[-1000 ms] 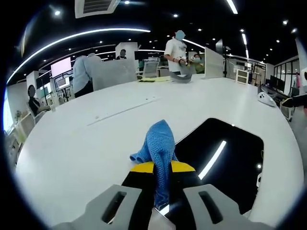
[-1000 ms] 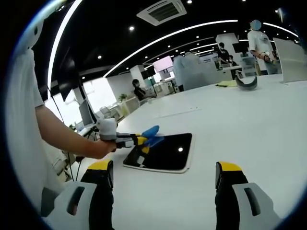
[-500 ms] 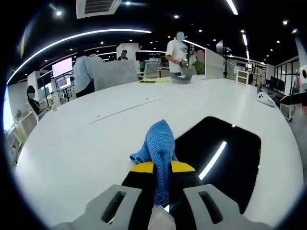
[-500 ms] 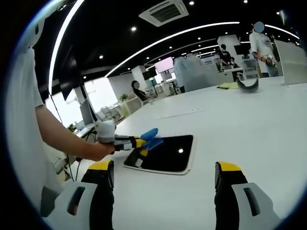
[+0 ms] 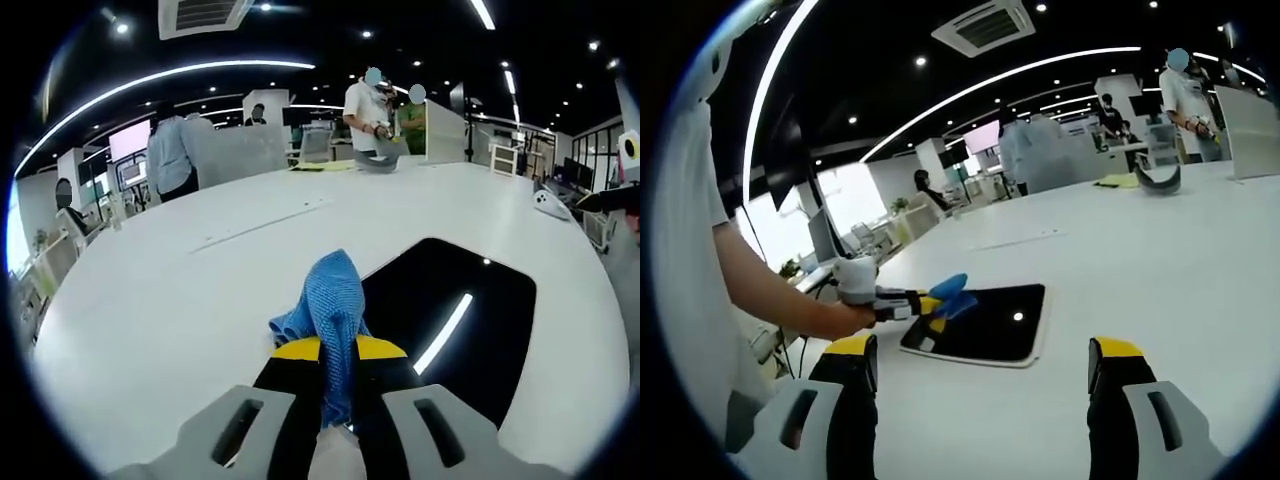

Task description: Wipe the mirror surface with the cleaning cloth until all visible marks leave the cleaned area.

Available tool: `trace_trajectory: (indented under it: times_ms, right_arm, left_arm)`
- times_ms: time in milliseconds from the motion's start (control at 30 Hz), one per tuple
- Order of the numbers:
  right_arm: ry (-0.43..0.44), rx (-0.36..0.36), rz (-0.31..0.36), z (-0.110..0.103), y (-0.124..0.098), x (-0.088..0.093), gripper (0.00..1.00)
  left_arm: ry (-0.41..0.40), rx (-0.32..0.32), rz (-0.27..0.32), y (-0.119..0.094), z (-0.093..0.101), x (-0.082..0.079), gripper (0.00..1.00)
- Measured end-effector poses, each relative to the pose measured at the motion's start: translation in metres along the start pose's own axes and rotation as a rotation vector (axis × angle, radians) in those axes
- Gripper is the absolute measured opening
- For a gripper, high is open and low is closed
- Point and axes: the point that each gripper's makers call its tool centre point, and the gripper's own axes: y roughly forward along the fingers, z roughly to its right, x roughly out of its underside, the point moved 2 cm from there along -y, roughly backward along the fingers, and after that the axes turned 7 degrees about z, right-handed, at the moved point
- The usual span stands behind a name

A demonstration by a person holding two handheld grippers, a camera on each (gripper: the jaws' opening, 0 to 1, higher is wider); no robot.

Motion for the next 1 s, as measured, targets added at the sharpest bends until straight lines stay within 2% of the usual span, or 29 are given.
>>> trace_trajectory:
  times_ms: [1000]
  right_arm:
    - [-0.012, -0.017, 0.020, -0.007, 0.000, -0.006, 0.86]
  left_arm:
    - [-0.002, -0.002, -0.010, -0.028, 0.013, 0.010, 0.08]
